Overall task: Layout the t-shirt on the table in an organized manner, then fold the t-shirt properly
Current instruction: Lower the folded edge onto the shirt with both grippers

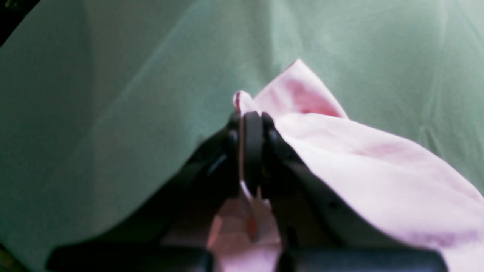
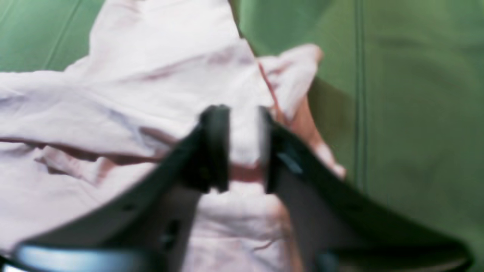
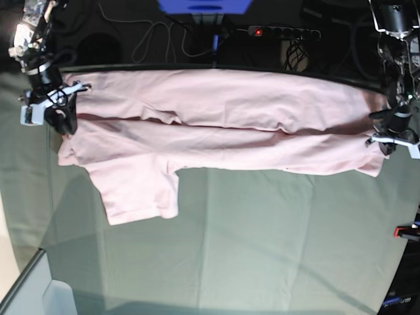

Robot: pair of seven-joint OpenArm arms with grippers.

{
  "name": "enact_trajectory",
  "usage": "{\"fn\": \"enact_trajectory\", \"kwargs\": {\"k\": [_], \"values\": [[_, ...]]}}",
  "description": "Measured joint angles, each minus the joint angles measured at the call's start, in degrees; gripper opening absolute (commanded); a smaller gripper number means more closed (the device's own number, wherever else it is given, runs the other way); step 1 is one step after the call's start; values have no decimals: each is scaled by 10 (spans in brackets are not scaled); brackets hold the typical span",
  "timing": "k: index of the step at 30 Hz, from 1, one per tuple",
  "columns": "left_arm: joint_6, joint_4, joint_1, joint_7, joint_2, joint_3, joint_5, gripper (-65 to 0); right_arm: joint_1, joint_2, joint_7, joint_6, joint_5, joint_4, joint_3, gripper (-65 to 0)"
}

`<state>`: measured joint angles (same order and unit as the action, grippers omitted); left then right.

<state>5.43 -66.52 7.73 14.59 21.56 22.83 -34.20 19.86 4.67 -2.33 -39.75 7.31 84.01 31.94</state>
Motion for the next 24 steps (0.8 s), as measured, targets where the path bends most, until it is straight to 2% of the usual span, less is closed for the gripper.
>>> {"fn": "enact_trajectory", "kwargs": {"k": [2,4,8,14,21,24], "values": [[0,0,-2,0,0,0,0,-649,-10,0,-1,1,-1,-1,0,-371],[0,0,-1,-2,-1,0,0,-649,-26,1,-2,1,-4,-5,0,-358],[0,0,-2,-2,-2,0,0,-649,-51,7,2,0,-4,-30,-7,-358],[0,0,-3,-2,-2,0,0,-649,-100,10,-3,0,-86,-102,-10,-356],[0,0,-3,-2,-2,0,0,-649,-109,11,-1,1,-91,-122,-10,-360],[0,0,-3,-2,-2,0,0,-649,-109,10,0,1,-90,-122,-10,-394]]}}
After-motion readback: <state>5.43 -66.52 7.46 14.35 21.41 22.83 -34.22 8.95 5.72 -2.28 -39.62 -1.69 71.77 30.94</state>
